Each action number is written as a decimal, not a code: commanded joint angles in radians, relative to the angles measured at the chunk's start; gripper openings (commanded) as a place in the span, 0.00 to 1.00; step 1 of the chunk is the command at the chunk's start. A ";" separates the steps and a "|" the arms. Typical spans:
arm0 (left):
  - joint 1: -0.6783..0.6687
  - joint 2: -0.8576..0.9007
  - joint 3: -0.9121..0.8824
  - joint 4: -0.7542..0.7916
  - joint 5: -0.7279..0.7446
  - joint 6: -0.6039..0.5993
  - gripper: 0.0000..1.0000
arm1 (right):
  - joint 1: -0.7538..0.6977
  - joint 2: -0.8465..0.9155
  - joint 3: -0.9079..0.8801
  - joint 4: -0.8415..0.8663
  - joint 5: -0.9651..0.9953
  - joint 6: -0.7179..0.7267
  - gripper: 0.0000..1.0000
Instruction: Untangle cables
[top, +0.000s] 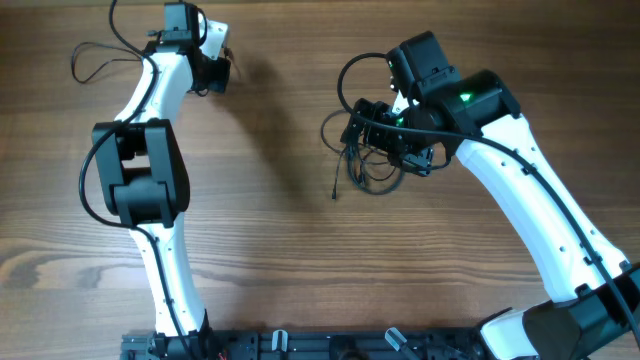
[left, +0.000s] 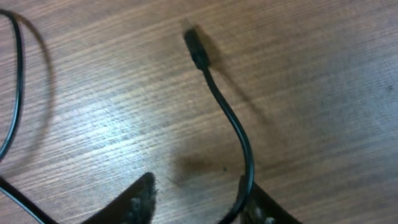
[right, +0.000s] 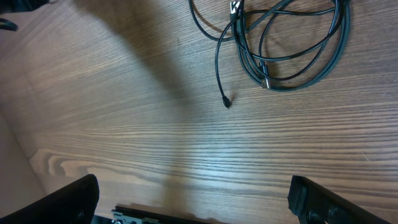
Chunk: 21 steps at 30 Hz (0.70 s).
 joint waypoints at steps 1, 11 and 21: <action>0.020 0.021 -0.008 0.041 -0.054 -0.047 0.04 | 0.006 0.009 -0.009 0.000 0.024 -0.020 0.99; 0.093 -0.061 0.061 0.200 -0.059 -0.394 0.04 | 0.006 0.009 -0.010 -0.005 0.023 -0.018 0.99; 0.213 -0.056 0.061 0.235 -0.076 -0.578 1.00 | 0.006 0.009 -0.010 -0.013 0.023 -0.018 0.99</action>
